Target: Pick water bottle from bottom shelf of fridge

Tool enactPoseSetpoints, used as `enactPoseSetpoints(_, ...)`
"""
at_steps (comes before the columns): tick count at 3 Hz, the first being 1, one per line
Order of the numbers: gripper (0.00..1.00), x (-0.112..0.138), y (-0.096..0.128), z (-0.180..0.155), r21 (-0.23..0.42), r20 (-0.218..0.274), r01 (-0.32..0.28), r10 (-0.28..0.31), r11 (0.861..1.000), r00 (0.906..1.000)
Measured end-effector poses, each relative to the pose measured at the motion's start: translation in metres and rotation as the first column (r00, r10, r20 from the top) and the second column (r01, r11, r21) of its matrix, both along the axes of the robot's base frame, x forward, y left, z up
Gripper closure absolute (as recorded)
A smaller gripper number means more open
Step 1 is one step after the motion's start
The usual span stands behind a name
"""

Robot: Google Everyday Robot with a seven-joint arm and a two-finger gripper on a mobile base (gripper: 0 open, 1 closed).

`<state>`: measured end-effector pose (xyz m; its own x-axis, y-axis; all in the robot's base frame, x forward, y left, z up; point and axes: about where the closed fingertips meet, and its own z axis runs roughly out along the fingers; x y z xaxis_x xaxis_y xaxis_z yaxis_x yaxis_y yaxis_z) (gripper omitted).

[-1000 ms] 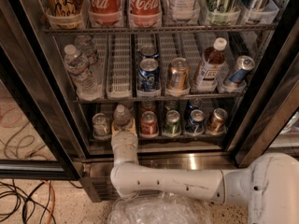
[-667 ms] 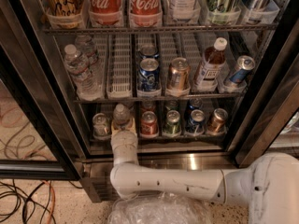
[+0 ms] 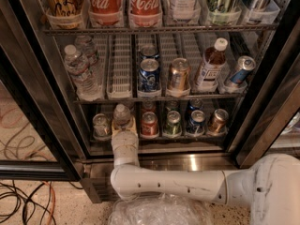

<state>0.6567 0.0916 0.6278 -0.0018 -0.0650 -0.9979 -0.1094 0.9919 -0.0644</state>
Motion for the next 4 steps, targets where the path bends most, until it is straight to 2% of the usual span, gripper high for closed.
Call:
enactPoseSetpoints(2,1.00,-0.013,-0.005,0.017,0.041,0.056,0.007,-0.010,0.999,0.9984)
enactPoseSetpoints(4,1.00,-0.019,-0.006,0.022,0.066,0.060,-0.003,-0.001,0.998,0.9982)
